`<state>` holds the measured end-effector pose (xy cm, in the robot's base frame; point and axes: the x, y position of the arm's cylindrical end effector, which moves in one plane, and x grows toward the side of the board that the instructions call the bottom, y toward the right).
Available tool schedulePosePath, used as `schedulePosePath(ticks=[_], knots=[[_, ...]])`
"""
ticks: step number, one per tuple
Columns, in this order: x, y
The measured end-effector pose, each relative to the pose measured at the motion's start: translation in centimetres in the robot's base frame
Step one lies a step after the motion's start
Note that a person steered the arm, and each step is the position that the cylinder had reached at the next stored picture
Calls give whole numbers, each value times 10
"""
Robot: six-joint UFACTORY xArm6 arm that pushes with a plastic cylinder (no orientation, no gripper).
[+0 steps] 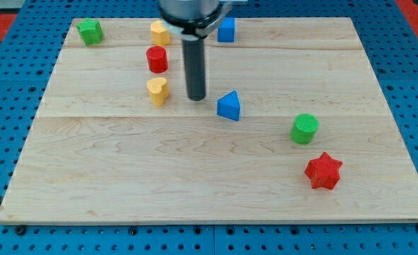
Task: Push the blue triangle below the yellow heart
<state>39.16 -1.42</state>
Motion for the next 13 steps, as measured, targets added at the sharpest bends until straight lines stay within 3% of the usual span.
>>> schedulePosePath(ticks=[2,3,5,6,7,8,9,10,13], knots=[[5,84],[25,69],[13,21],[38,-1],[56,-4],[57,45],[74,58],[91,35],[90,-74]])
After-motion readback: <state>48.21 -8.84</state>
